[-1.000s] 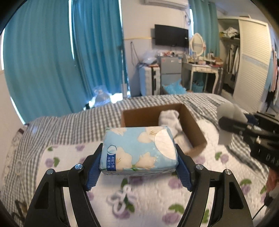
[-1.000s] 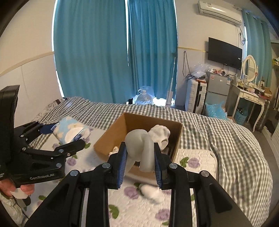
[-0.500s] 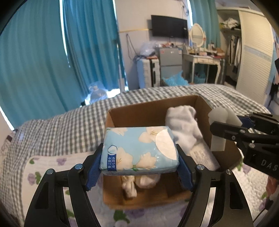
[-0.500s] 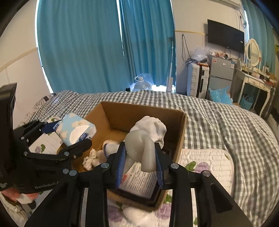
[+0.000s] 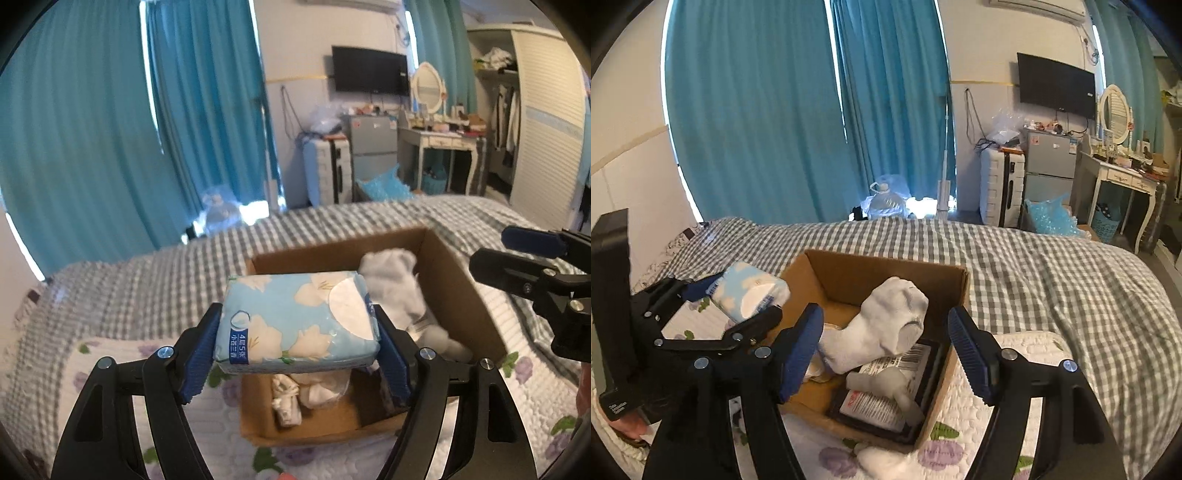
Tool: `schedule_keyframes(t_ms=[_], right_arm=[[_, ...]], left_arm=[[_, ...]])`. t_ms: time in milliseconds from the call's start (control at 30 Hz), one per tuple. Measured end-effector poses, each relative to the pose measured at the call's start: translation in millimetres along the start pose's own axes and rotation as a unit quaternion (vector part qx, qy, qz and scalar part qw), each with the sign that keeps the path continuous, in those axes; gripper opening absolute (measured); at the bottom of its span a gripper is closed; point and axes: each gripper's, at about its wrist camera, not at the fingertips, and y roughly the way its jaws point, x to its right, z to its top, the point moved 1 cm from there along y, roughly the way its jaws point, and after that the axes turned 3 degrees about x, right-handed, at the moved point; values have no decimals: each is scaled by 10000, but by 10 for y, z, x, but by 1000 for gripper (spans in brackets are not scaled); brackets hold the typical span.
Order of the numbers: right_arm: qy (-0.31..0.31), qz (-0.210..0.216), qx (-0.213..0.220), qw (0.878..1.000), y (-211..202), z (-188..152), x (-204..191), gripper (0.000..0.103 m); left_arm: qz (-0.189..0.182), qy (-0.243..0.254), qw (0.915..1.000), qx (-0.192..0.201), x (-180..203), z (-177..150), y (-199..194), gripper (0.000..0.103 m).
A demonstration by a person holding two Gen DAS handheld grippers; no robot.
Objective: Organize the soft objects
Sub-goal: 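Lower the tissue pack and sock into the box and open both grippers, then move both grippers back toward the remaining items on the quilt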
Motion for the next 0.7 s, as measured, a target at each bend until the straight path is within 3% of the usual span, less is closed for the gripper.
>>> schedule_keyframes(t_ms=[233, 433, 700], right_arm=[[-80, -59, 237, 9997, -612, 193, -164, 84], [-207, -161, 413, 9988, -946, 263, -285, 86], [-258, -325, 329, 9986, -1186, 51, -296, 87]], left_arm=[[-176, -151, 9993, 286, -54, 252, -469, 81], [-257, -275, 9983, 450, -73, 361, -672, 82], [-205, -194, 9971, 705, -165, 221, -1077, 82]])
